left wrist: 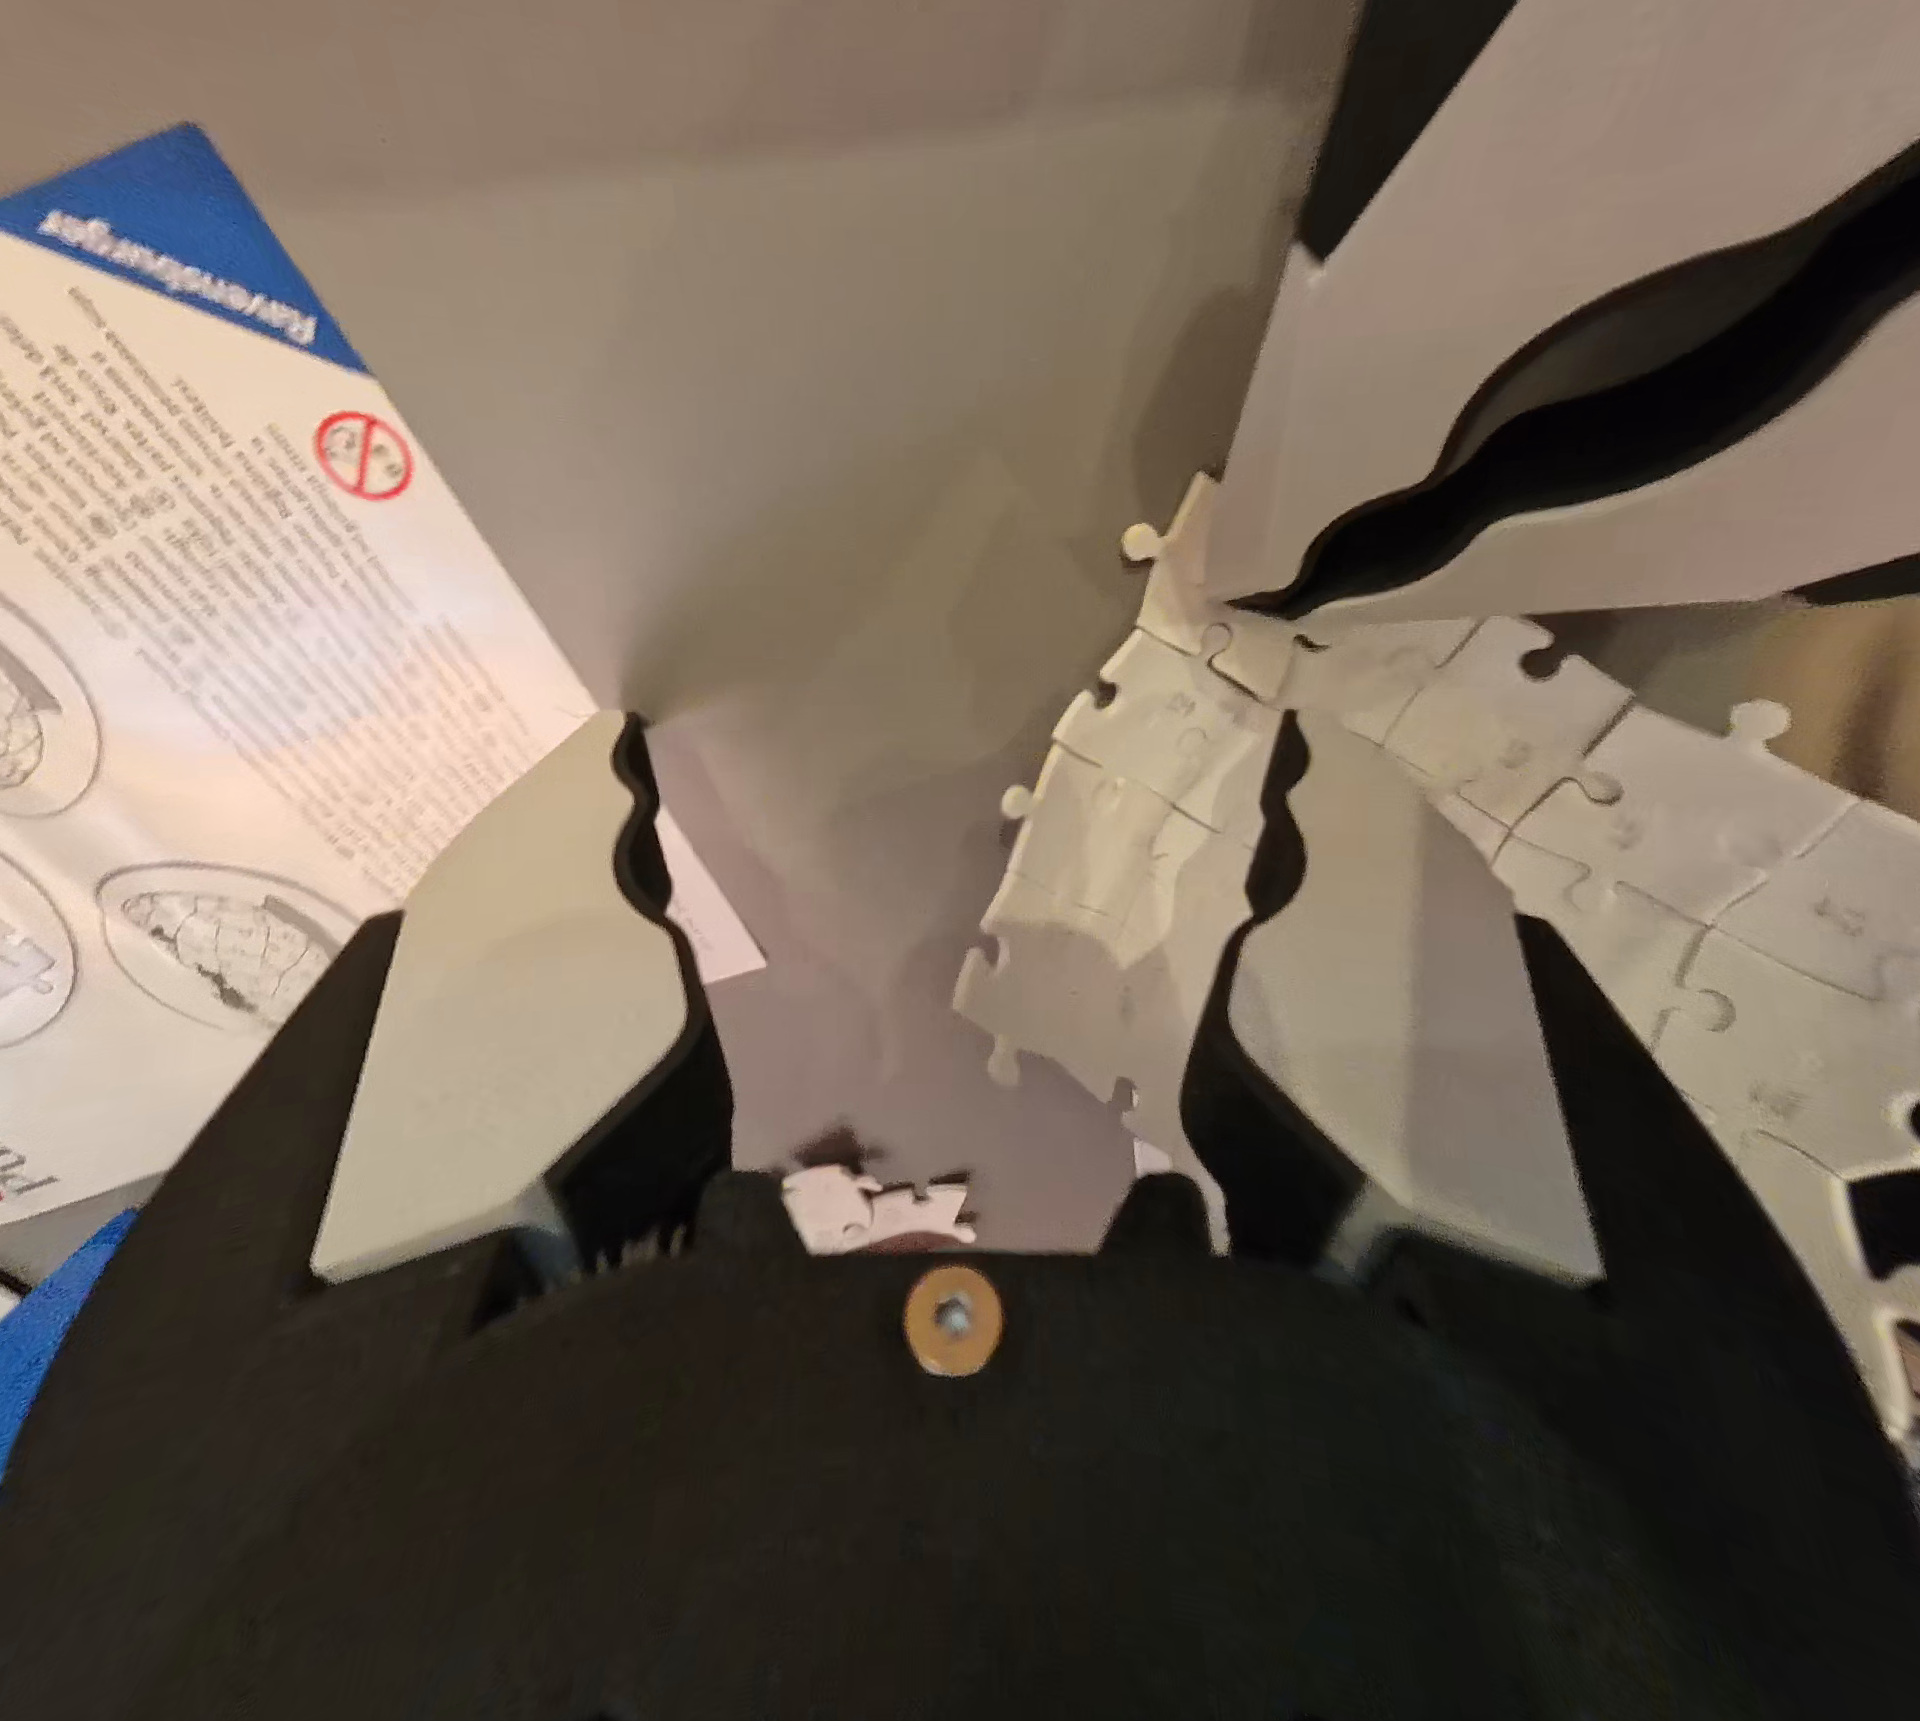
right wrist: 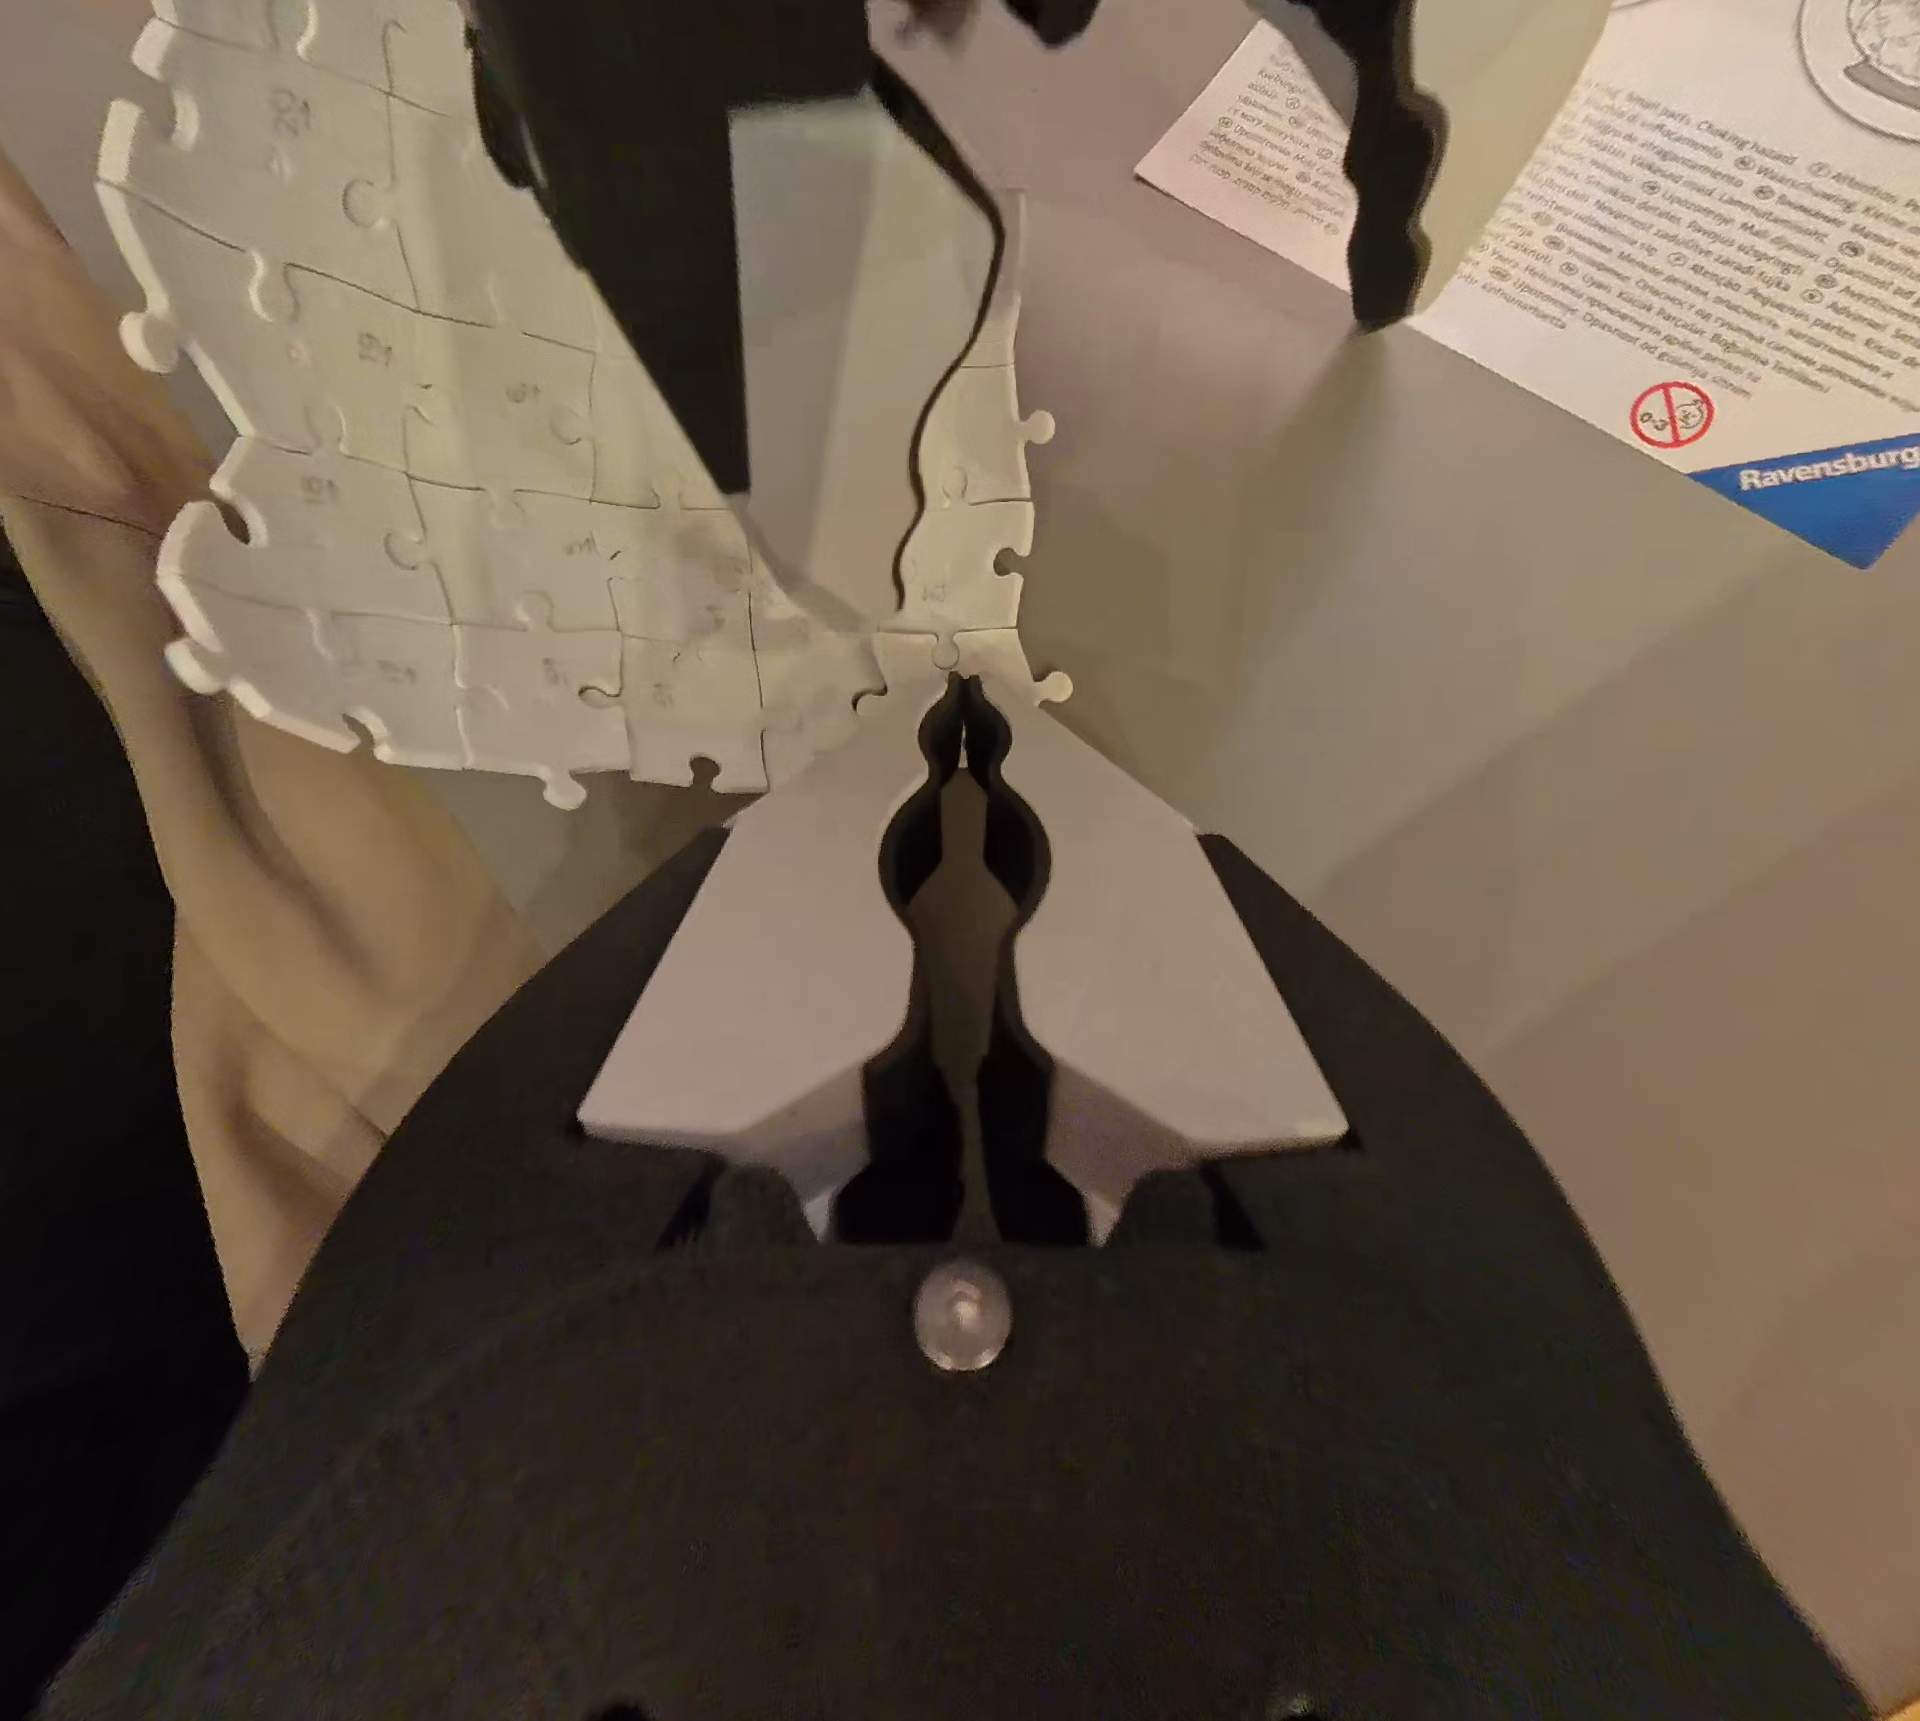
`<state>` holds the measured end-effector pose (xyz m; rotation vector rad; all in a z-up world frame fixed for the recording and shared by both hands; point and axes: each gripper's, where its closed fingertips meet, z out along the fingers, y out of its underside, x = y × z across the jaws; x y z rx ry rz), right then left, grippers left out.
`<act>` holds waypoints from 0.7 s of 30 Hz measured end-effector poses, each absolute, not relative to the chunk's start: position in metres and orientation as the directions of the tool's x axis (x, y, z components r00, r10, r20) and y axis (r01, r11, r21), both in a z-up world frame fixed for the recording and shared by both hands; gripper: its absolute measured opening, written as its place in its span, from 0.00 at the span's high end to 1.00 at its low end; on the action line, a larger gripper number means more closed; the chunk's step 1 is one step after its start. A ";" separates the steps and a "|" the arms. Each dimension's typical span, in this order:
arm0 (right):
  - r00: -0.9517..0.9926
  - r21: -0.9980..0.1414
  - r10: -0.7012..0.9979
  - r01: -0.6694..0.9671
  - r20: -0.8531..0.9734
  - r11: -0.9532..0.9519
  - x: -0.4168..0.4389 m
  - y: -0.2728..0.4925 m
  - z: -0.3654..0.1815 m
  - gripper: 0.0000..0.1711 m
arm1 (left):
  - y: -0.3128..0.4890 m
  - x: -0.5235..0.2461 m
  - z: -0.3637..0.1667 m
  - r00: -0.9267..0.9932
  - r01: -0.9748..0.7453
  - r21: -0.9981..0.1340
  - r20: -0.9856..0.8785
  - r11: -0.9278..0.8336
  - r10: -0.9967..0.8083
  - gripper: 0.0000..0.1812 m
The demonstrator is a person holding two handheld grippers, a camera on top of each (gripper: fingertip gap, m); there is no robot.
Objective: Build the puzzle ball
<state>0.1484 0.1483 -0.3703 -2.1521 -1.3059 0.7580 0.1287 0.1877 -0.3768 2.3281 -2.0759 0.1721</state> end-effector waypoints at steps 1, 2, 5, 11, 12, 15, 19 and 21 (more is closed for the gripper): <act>0.387 -0.668 0.901 0.620 -0.197 -0.412 0.148 0.148 -0.370 1.00 | 0.190 0.128 -0.375 0.121 -0.989 -0.070 0.092 -0.128 -0.988 0.40; 0.393 -0.666 0.898 0.619 -0.197 -0.417 0.148 0.148 -0.370 1.00 | 0.190 0.126 -0.374 0.128 -0.988 -0.077 0.100 -0.136 -0.987 0.40; 0.407 -0.657 0.893 0.622 -0.193 -0.426 0.147 0.148 -0.371 1.00 | 0.191 0.124 -0.378 0.141 -0.986 -0.078 0.097 -0.148 -0.985 0.40; 0.422 -0.642 0.892 0.643 -0.158 -0.418 0.146 0.148 -0.371 1.00 | 0.192 0.130 -0.384 0.123 -0.990 -0.059 0.038 -0.125 -0.992 0.32; 0.425 -0.644 0.891 0.640 -0.157 -0.419 0.146 0.148 -0.371 1.00 | 0.193 0.130 -0.386 0.120 -0.991 -0.050 0.024 -0.121 -0.993 0.30; 0.430 -0.650 0.890 0.636 -0.151 -0.417 0.145 0.148 -0.371 1.00 | 0.195 0.129 -0.387 0.126 -0.991 -0.033 0.010 -0.126 -0.992 0.26; 0.424 -0.660 0.894 0.632 -0.145 -0.406 0.145 0.146 -0.370 1.00 | 0.199 0.128 -0.389 0.127 -0.991 -0.037 0.015 -0.128 -0.992 0.22; 0.417 -0.668 0.898 0.628 -0.143 -0.398 0.144 0.145 -0.368 1.00 | 0.201 0.127 -0.390 0.117 -0.992 -0.038 0.015 -0.117 -0.993 0.20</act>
